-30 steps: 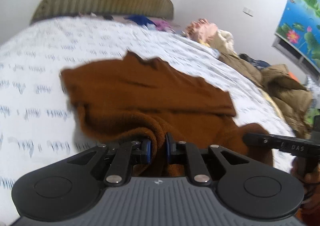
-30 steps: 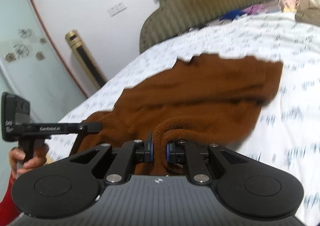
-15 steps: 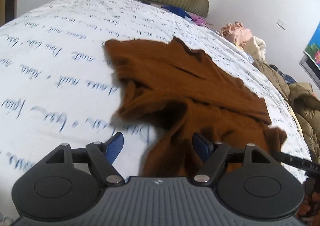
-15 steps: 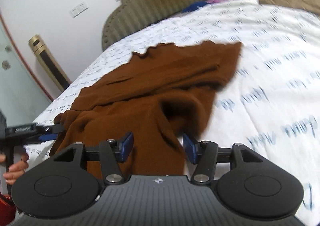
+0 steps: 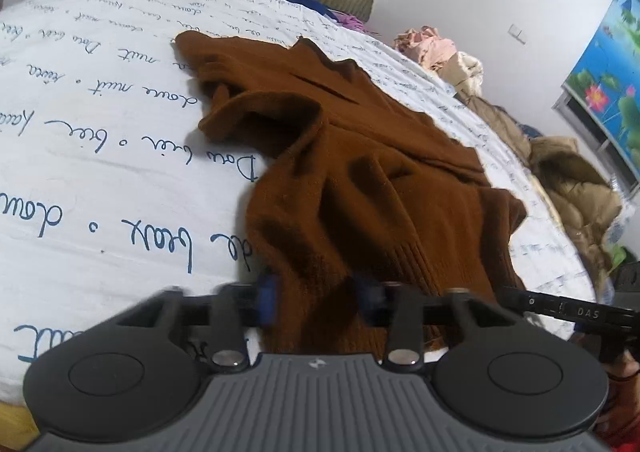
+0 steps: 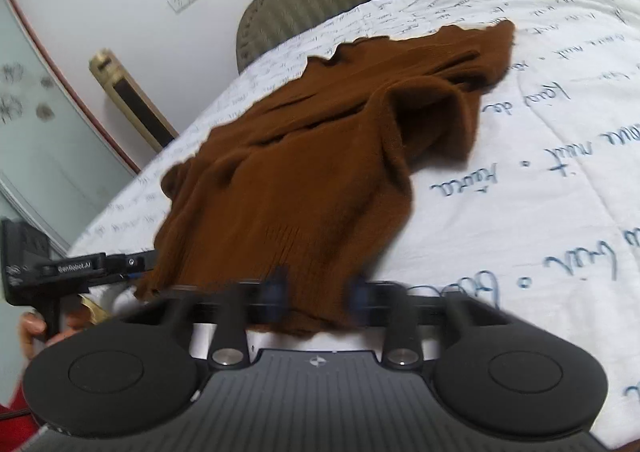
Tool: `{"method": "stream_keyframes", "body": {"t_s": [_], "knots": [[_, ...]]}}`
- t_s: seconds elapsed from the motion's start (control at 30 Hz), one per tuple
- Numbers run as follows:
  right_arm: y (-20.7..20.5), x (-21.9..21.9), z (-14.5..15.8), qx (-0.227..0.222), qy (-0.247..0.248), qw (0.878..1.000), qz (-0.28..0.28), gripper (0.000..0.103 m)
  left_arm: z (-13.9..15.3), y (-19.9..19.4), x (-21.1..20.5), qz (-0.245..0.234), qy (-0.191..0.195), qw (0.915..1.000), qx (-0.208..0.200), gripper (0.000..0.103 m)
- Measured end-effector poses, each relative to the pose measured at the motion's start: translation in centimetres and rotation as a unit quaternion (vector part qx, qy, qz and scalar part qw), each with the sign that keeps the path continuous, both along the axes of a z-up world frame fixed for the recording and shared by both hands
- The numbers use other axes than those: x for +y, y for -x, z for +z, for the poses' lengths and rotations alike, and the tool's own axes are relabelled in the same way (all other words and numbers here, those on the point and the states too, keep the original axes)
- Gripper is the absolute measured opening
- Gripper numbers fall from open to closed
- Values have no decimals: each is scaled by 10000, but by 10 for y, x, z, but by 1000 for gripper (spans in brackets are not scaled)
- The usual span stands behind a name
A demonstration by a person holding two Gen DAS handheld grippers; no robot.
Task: Fold small clothes
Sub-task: 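Lift the held hem with both grippers and fold it over toward the collar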
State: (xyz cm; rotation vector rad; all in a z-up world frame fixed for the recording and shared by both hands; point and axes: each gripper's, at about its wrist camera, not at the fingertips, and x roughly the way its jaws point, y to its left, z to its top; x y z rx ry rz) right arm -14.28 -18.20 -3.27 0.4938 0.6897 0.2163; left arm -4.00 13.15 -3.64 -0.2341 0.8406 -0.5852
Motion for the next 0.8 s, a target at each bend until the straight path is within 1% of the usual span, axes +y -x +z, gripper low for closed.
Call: {"method": "stream_keyframes", "body": {"t_s": [0.07,0.1,0.2,0.4,0.53,0.63,0.8], "knots": [[-1,6,3,-50,163,9998,-50,20,1,0,2,40,123,9998,131,11],[1,5,6,-113,152,9998,-66,20,5,1,2,47,136,9999,78,11],[9,-2,24,-405,-50,9992,5,19,27,19,8,51,51,9992,-393,10],[39,-16,72,-1072,-114,9941,154,19,82,51,29,82,392,9927,-1139,10],[62,-22,96,-1492,-170,9885,157,19,106,67,35,52,604,9878,-1436,10],[68,-21,105,-1621,-58,9866,163,19,109,67,29,0,639,9869,-1480,10],[53,-25,98,-1457,-158,9891,101,19,99,46,16,131,456,9910,-1251,11]]}}
